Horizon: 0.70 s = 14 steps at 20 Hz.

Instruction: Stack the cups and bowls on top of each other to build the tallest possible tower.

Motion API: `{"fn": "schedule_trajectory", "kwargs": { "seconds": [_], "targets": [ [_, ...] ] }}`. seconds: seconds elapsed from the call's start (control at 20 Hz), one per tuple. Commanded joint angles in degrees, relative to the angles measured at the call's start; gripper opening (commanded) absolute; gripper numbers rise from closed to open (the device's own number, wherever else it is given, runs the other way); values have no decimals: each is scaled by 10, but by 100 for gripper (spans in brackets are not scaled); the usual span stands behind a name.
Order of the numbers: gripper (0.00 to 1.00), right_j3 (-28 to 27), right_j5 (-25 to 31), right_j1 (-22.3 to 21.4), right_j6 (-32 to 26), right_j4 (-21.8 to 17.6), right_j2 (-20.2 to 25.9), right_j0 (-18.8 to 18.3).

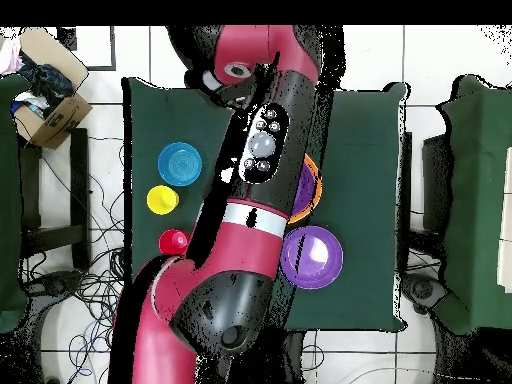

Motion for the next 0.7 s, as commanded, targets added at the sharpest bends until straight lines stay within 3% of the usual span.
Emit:
{"fn": "schedule_trajectory", "kwargs": {
  "seconds": [0.05,0.7],
  "targets": [
    [0,52,-31,-7,-100,-66,44,3],
    [0,52,-23,-10,-88,-85,53,3]
  ]
}}
